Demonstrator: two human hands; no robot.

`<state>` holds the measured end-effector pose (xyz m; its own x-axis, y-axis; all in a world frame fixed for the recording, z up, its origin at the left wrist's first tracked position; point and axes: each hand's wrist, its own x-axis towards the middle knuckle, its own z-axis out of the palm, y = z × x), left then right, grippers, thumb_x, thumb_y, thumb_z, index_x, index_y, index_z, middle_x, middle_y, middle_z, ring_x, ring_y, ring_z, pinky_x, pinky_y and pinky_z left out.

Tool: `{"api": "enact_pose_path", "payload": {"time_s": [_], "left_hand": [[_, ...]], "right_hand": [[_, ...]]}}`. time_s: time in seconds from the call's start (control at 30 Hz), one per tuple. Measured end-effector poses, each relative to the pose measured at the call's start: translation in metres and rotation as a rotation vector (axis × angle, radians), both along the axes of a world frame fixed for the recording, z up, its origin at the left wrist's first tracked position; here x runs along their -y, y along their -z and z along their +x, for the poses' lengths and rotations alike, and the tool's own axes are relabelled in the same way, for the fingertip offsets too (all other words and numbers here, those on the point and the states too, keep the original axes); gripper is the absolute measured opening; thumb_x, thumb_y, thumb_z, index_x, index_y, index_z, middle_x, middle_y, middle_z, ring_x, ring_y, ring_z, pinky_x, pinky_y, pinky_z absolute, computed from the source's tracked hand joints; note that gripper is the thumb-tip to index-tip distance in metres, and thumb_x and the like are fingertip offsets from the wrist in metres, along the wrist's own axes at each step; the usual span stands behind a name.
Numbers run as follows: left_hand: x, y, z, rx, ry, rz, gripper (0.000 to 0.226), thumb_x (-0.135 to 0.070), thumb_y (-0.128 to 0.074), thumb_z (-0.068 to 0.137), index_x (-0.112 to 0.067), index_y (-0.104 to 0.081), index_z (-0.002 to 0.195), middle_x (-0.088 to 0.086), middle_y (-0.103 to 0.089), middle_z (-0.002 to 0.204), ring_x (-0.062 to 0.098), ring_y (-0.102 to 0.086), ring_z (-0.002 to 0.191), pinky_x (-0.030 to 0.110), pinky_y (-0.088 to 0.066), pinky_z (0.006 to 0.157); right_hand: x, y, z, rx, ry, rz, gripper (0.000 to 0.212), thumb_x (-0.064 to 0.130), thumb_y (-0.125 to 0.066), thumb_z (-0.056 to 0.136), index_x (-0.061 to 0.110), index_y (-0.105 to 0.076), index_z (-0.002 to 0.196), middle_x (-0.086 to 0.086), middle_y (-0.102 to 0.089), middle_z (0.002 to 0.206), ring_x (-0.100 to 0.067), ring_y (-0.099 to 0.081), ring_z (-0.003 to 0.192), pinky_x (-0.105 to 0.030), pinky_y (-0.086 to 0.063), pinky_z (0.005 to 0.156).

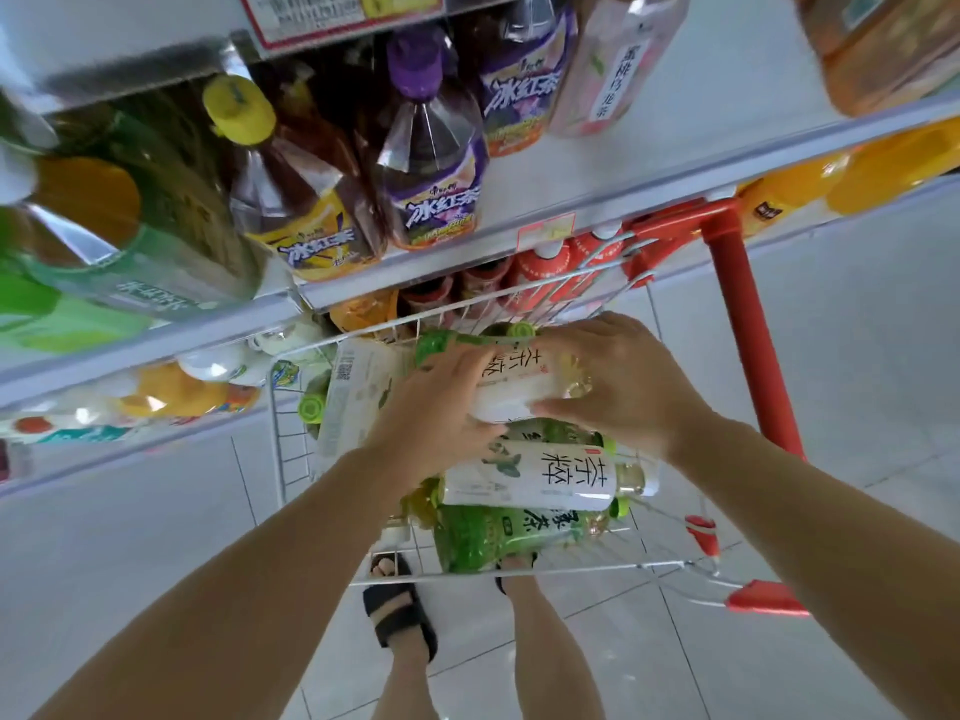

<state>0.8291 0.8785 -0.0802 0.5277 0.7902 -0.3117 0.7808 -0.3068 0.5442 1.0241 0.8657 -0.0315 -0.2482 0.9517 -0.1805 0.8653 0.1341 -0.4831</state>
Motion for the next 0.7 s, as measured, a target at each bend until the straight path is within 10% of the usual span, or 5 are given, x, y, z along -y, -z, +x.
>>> {"api": "enact_pose_path", "payload": {"time_s": [0.23, 0.37, 0.7], "left_hand": [[0.005, -0.01, -0.021, 0.103, -0.331, -0.167, 0.077, -0.044, -0.073, 0.072, -0.022, -0.037, 0.136, -0.002, -0.049, 0.127, 0.015, -0.051, 0.105, 0.04, -0.05, 0.087], [0.01, -0.014, -0.028, 0.171, -0.387, -0.25, 0.079, -0.043, -0.076, 0.07, -0.025, -0.038, 0.137, -0.002, -0.052, 0.126, 0.018, -0.055, 0.106, 0.043, -0.051, 0.088], [0.03, -0.009, -0.043, 0.275, -0.515, -0.313, 0.08, -0.047, -0.074, 0.069, -0.025, -0.037, 0.137, -0.002, -0.056, 0.125, 0.021, -0.059, 0.105, 0.044, -0.056, 0.082]], "right_hand": [[0.073, 0.002, -0.017, -0.568, 1.239, -0.322, 0.046, 0.022, -0.067, 0.084, 0.019, -0.049, 0.126, 0.0, -0.055, 0.124, -0.013, -0.054, 0.103, -0.026, -0.046, 0.084], [0.106, 0.016, -0.052, -0.909, 1.868, -0.673, 0.047, 0.024, -0.072, 0.08, 0.008, -0.049, 0.118, -0.009, -0.053, 0.101, -0.021, -0.054, 0.092, -0.034, -0.05, 0.078], [0.062, 0.064, -0.094, -0.881, 1.98, -0.683, 0.051, 0.043, -0.074, 0.072, 0.007, -0.054, 0.102, -0.008, -0.06, 0.09, -0.022, -0.06, 0.076, -0.032, -0.047, 0.06]]}}
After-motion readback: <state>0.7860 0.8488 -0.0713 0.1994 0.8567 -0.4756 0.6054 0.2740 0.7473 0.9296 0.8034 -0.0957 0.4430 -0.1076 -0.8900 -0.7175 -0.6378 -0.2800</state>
